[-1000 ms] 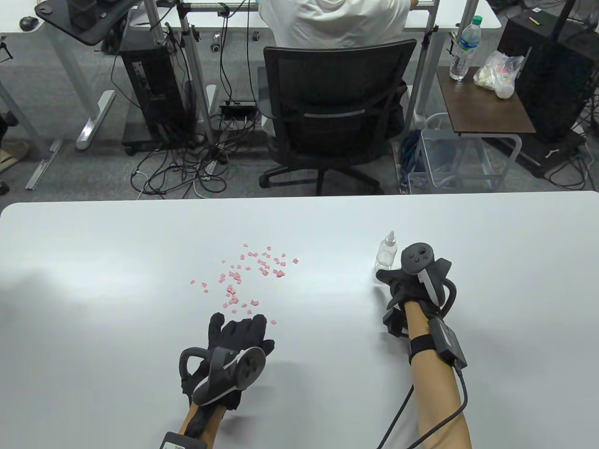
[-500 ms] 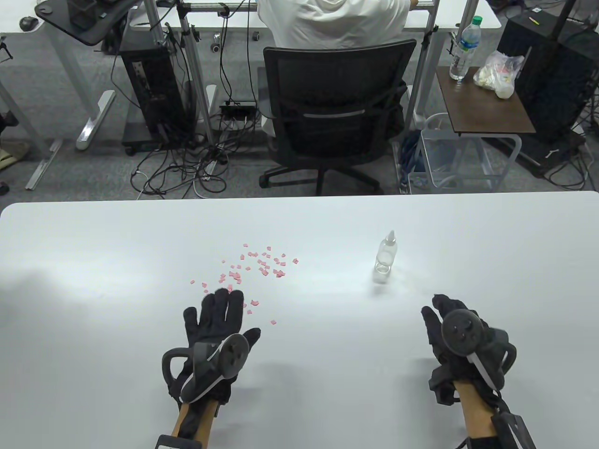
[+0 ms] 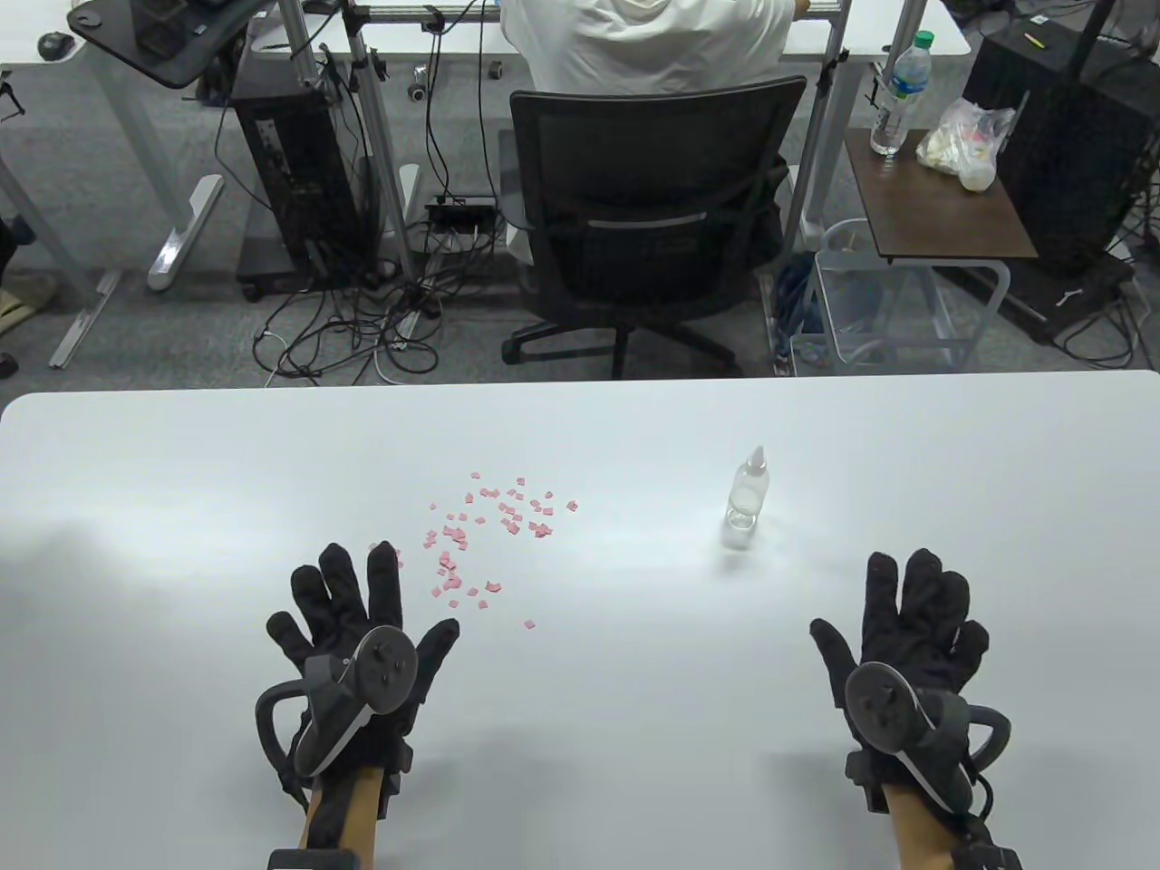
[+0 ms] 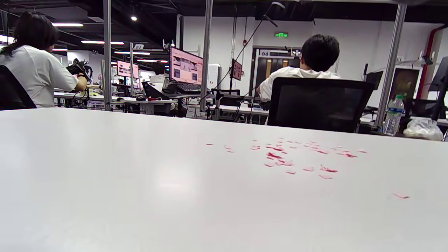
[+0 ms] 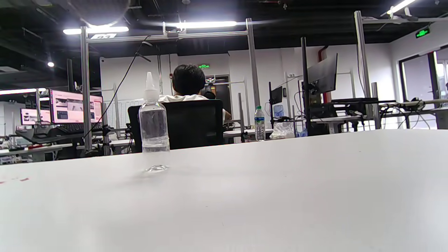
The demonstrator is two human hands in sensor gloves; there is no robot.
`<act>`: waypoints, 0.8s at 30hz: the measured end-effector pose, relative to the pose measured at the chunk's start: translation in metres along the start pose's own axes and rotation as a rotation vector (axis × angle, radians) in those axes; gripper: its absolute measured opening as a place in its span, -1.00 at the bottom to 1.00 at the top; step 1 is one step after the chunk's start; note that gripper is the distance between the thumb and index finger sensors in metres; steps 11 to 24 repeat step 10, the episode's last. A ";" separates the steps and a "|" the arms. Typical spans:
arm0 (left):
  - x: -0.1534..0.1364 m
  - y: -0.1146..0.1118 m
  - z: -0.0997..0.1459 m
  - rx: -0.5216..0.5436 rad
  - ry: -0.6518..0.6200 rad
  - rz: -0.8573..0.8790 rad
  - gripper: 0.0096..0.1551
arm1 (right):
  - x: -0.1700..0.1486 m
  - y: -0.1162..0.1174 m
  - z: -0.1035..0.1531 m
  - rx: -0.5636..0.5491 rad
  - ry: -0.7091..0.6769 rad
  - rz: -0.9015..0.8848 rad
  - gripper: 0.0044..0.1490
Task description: Squeeze empty conical bottle to blow paper scraps with air puff
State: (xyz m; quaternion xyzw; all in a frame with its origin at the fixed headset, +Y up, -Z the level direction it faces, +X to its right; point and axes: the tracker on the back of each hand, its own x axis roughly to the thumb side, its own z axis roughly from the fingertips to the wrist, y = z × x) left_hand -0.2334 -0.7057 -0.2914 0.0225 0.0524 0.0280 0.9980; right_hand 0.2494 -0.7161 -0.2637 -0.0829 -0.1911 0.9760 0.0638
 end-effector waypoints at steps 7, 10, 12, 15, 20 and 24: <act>0.004 -0.002 0.000 -0.020 -0.015 -0.004 0.18 | -0.006 0.002 -0.003 0.004 0.026 -0.043 0.09; 0.008 -0.004 0.002 -0.026 -0.028 -0.025 0.18 | -0.009 0.001 -0.003 0.006 0.034 -0.056 0.10; 0.008 -0.004 0.002 -0.026 -0.028 -0.025 0.18 | -0.009 0.001 -0.003 0.006 0.034 -0.056 0.10; 0.008 -0.004 0.002 -0.026 -0.028 -0.025 0.18 | -0.009 0.001 -0.003 0.006 0.034 -0.056 0.10; 0.008 -0.004 0.002 -0.026 -0.028 -0.025 0.18 | -0.009 0.001 -0.003 0.006 0.034 -0.056 0.10; 0.008 -0.004 0.002 -0.026 -0.028 -0.025 0.18 | -0.009 0.001 -0.003 0.006 0.034 -0.056 0.10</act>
